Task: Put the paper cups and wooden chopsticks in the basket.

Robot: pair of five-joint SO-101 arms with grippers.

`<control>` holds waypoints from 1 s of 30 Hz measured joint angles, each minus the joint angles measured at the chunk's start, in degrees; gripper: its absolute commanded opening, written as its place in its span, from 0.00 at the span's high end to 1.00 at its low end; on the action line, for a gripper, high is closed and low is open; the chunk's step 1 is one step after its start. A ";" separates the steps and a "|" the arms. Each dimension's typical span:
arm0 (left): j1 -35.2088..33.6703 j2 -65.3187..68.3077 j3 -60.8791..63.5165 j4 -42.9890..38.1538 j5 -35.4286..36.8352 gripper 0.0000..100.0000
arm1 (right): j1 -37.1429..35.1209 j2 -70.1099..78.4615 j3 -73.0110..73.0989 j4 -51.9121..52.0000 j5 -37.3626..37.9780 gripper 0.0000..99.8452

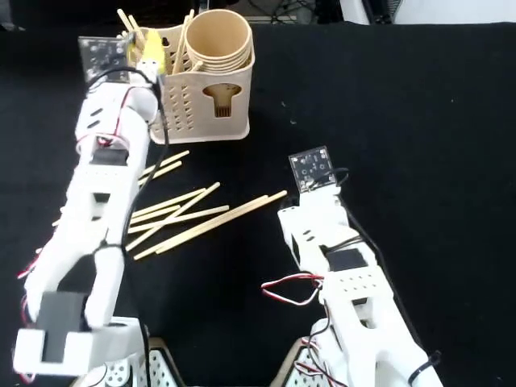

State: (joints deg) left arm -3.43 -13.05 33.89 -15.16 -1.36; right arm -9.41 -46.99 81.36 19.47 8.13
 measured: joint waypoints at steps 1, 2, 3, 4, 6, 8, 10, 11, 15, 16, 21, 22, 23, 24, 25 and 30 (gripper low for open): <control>-0.26 -2.11 1.32 0.00 0.00 0.93 | 0.00 0.00 0.00 0.00 0.00 0.98; -0.62 -4.66 2.81 0.00 0.00 0.91 | 0.00 0.00 0.00 0.00 0.00 0.98; -0.97 -7.38 4.57 0.00 0.00 0.89 | 0.00 0.00 0.00 0.00 0.00 0.98; -1.32 -10.55 6.51 0.00 0.00 0.88 | 0.00 0.00 0.00 0.00 0.00 0.98; -2.64 -17.23 10.81 1.85 -0.09 0.87 | 0.00 0.00 0.00 0.00 0.00 0.98; -4.31 -24.35 13.80 6.68 -0.09 0.87 | 0.00 0.00 0.00 0.00 0.00 0.98; -6.86 -31.56 15.74 13.98 -0.09 0.87 | 0.00 0.00 0.00 0.00 0.00 0.95; -8.44 -34.99 16.26 18.29 -0.09 0.87 | 0.00 0.00 0.00 0.09 0.00 0.93; -15.91 -46.07 18.90 39.65 -0.26 0.86 | -1.14 0.00 -4.57 7.56 1.05 0.84; -17.67 -47.82 19.78 45.10 -0.26 0.86 | -2.20 0.00 -6.68 10.64 2.37 0.84; -26.02 -51.87 26.99 67.43 -6.86 0.86 | -12.04 0.00 -15.30 24.18 10.99 0.88; -26.64 -52.13 29.45 69.01 -9.05 0.86 | -14.33 0.00 -16.44 26.02 12.75 0.88; -27.16 -52.48 32.18 69.80 -11.52 0.87 | -16.18 0.00 -17.49 27.69 14.68 0.87; -27.60 -52.66 35.25 70.42 -13.98 0.87 | -17.93 0.00 -18.37 29.45 16.70 0.87; -27.78 -52.75 38.24 70.86 -16.35 0.87 | -19.52 0.00 -19.25 30.86 19.08 0.87; -27.78 -52.75 49.76 71.21 -22.51 0.87 | -21.89 8.44 -24.62 34.81 29.45 0.86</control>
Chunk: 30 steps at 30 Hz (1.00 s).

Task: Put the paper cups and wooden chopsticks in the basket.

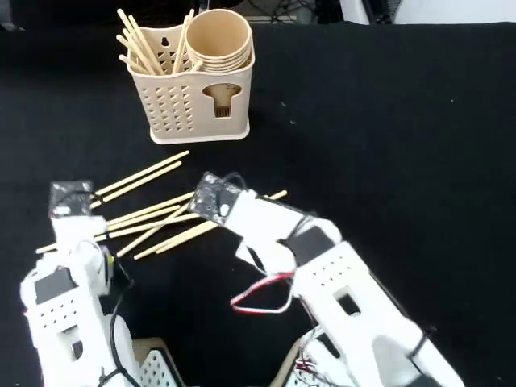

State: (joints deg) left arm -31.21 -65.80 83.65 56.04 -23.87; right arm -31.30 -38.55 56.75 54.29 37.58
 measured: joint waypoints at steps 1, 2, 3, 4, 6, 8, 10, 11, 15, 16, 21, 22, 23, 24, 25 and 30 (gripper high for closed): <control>-0.26 0.00 0.97 -0.18 -0.26 0.87 | 0.00 2.55 -1.58 0.44 1.05 0.86; -0.44 0.00 1.41 -0.88 -0.44 0.87 | 0.00 5.27 -3.25 0.97 1.85 0.86; -0.44 0.00 1.67 -1.32 -0.62 0.87 | 0.00 8.26 -5.19 1.23 2.37 0.86; -0.53 0.00 1.93 -1.58 -0.62 0.87 | -0.09 11.16 -7.03 1.49 2.55 0.86; -0.53 0.00 2.02 -1.76 -0.62 0.87 | -0.35 17.14 -10.99 1.58 2.90 0.86; -0.53 0.00 2.02 -2.11 -0.62 0.87 | -0.62 22.77 -14.42 1.58 3.96 0.86; -0.53 0.00 2.02 -2.29 -0.62 0.87 | -1.76 27.69 -17.23 2.37 7.38 0.86; -0.53 0.00 2.02 -2.29 -0.62 0.87 | -2.37 29.89 -18.29 3.08 9.58 0.86; -0.53 0.00 2.02 -2.37 -0.62 0.87 | -3.25 37.98 -23.74 5.45 15.56 0.86; -0.53 0.00 2.02 -2.37 -0.62 0.87 | -3.25 39.47 -25.05 5.71 16.00 0.86; -0.53 0.00 2.02 -2.37 -0.62 0.87 | -3.25 45.63 -29.98 5.71 16.79 0.86; -0.53 0.00 2.02 -2.37 -0.62 0.87 | -3.34 46.42 -30.42 5.71 16.79 0.86; -0.53 0.00 2.02 -2.37 -0.62 0.87 | -3.34 47.03 -30.59 5.71 16.79 0.86; -0.53 0.00 2.02 -2.37 -0.62 0.87 | -3.34 47.56 -30.68 5.71 16.79 0.86; -0.53 0.00 2.02 -2.37 -0.62 0.87 | -3.34 47.74 -30.68 5.71 16.79 0.86; -0.53 0.00 2.02 -2.37 -0.62 0.87 | -3.34 47.03 -30.68 8.09 16.97 0.86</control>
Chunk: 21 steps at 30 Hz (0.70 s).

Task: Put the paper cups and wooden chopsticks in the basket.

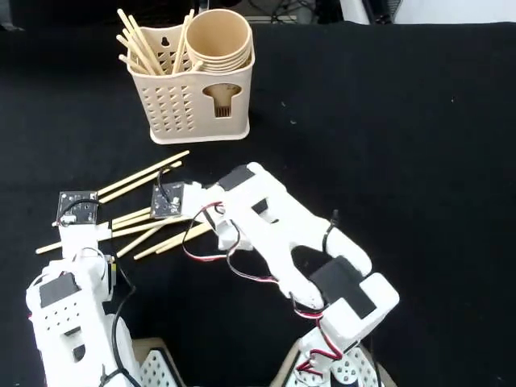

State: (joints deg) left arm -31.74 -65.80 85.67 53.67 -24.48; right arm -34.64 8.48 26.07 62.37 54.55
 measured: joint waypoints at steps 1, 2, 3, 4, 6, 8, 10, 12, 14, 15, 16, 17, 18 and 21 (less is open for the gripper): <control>0.00 0.00 0.00 0.00 0.00 0.87 | 0.00 -0.88 -0.18 1.32 0.00 0.84; 0.00 0.00 0.00 0.00 0.00 0.87 | 0.00 -1.85 -1.23 2.55 0.00 0.82; 0.00 0.00 0.00 0.00 0.00 0.87 | 0.00 -2.90 -2.29 3.34 0.00 0.79; 0.00 0.00 0.00 0.00 0.00 0.87 | 0.00 -3.87 -2.99 3.78 0.00 0.77; 0.00 0.00 0.00 0.00 0.00 0.87 | 0.00 -4.57 -3.96 4.22 0.00 0.75; 0.00 0.00 0.00 0.00 0.00 0.87 | 0.00 -4.66 -4.22 4.31 0.00 0.75; 0.00 0.00 0.00 0.00 0.00 0.87 | 0.00 -4.66 -4.22 4.31 0.09 0.75; 0.00 0.00 0.00 0.00 0.00 0.87 | 0.00 -3.87 -4.22 4.13 0.18 0.75; 0.00 0.00 0.00 0.00 0.00 0.87 | 0.00 -2.02 -4.22 2.99 0.18 0.75; 0.00 0.00 0.00 0.00 0.00 0.87 | 0.09 -1.05 -4.22 2.20 0.18 0.75; 0.00 0.00 0.00 0.00 0.00 0.87 | 0.26 0.09 -4.40 1.67 0.18 0.75; 0.00 0.00 0.00 0.00 0.00 0.87 | 0.70 1.41 -5.45 1.58 0.18 0.75; 0.00 0.00 0.00 0.00 0.00 0.87 | 1.32 2.99 -6.95 1.49 0.18 0.75; 0.00 0.00 0.00 0.00 0.00 0.87 | 3.60 6.86 -10.46 1.49 0.18 0.75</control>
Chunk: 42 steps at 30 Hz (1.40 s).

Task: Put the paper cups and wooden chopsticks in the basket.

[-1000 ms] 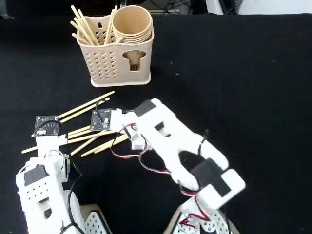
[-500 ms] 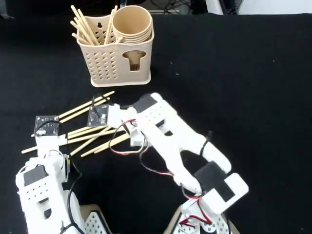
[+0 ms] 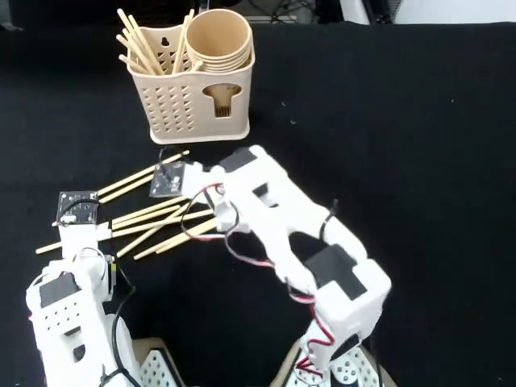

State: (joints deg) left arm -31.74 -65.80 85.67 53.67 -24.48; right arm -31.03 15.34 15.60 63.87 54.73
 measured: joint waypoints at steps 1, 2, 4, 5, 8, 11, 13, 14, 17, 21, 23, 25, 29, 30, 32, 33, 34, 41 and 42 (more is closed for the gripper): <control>0.00 0.00 0.00 0.00 0.00 0.87 | 0.53 1.05 -0.62 0.09 0.00 0.75; 0.00 0.00 0.00 0.00 0.00 0.87 | 0.79 2.02 -1.05 0.09 0.00 0.75; 0.00 0.00 0.00 0.00 0.00 0.87 | 0.79 3.43 -1.49 0.88 1.05 0.77; 0.00 0.00 0.00 0.00 0.00 0.87 | 0.79 3.78 -1.49 1.23 1.58 0.81; 0.00 0.00 0.00 0.00 0.00 0.87 | 0.88 3.87 -1.85 1.67 2.37 0.96; 0.00 0.00 0.00 0.00 0.00 0.87 | 0.88 3.96 -2.29 1.67 2.37 0.97; 0.00 0.00 0.00 0.00 0.00 0.87 | 0.88 3.87 -2.29 1.85 2.46 0.99; 0.00 0.00 0.00 0.00 0.00 0.87 | 0.88 3.78 -2.37 1.85 2.46 0.99; 0.00 0.00 0.00 0.00 0.00 0.87 | 0.88 3.78 -2.37 3.08 2.46 0.99; 0.00 0.00 0.00 0.00 0.00 0.87 | 0.70 2.20 -2.29 7.30 2.46 0.99; 0.00 0.00 0.00 0.00 0.00 0.87 | 0.70 0.00 -2.29 9.41 2.46 0.98; 0.00 0.00 0.00 0.00 0.00 0.87 | 0.62 -2.11 -2.29 10.55 2.46 0.92; 0.00 0.00 0.00 0.00 0.00 0.87 | -0.97 -2.99 -2.29 10.90 2.46 0.74; 0.00 0.00 0.00 0.00 0.00 0.87 | -1.85 -2.99 -2.02 10.46 2.46 0.74; 0.00 0.00 0.00 0.00 0.00 0.87 | -3.96 -2.99 -0.79 8.35 2.37 0.76; 0.00 0.00 0.00 0.00 0.00 0.87 | -5.01 -2.99 0.00 7.03 2.37 0.77; 0.00 0.00 0.00 0.00 0.00 0.87 | -6.07 -2.81 0.44 5.71 2.37 0.79; 0.00 0.00 0.00 0.00 0.00 0.87 | -7.65 4.04 -0.26 1.32 2.02 0.81; 0.00 0.00 0.00 0.00 0.00 0.87 | -7.65 4.66 -0.79 1.23 2.02 0.81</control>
State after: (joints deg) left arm -31.74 -65.80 85.67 53.67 -24.48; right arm -38.68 20.00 14.81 65.10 56.75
